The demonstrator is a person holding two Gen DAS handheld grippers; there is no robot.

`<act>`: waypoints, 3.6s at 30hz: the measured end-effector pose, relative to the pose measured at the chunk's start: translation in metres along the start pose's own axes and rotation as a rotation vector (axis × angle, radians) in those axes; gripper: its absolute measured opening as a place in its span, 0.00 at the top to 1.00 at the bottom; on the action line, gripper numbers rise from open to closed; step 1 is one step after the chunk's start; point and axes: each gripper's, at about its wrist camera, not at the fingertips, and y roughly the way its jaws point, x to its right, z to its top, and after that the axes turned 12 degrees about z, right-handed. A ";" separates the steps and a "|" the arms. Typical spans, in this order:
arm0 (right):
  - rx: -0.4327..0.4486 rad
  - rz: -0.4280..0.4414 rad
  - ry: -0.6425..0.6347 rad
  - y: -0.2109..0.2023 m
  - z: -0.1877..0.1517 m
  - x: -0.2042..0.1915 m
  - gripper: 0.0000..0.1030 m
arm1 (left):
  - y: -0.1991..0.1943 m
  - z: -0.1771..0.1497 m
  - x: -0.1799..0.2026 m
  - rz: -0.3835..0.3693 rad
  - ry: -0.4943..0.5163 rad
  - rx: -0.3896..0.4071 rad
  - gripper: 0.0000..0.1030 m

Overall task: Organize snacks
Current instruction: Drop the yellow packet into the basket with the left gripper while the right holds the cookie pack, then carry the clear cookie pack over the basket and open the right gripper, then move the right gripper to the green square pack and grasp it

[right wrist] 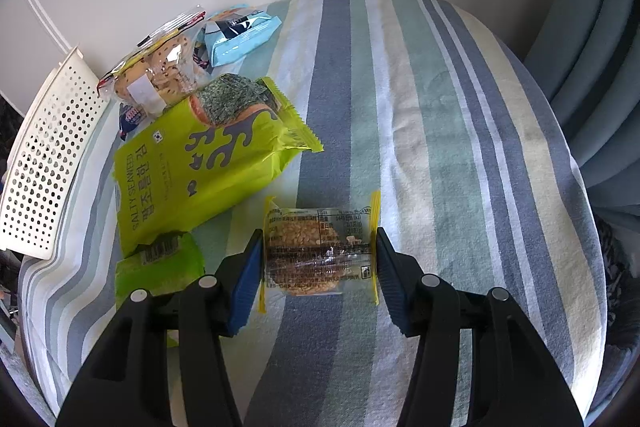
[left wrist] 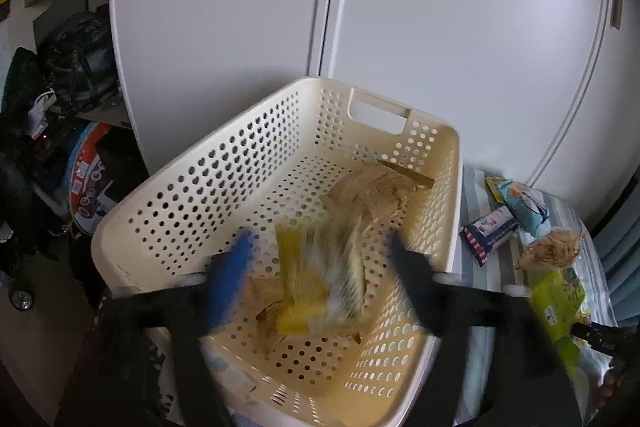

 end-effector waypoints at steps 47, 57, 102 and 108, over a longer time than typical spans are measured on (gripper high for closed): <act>0.133 0.342 -0.486 -0.009 0.072 -0.317 0.41 | -0.033 0.002 -0.037 0.256 -0.101 0.142 0.03; 0.139 0.340 -0.503 0.025 0.073 -0.349 0.11 | -0.036 0.007 -0.073 0.298 -0.214 0.148 0.03; 0.106 0.097 -0.070 -0.038 0.031 -0.064 0.05 | -0.070 -0.025 0.057 -0.003 0.145 0.223 0.03; 0.043 0.127 -0.043 -0.026 0.006 -0.058 0.05 | -0.070 -0.031 0.069 -0.053 0.177 0.207 0.03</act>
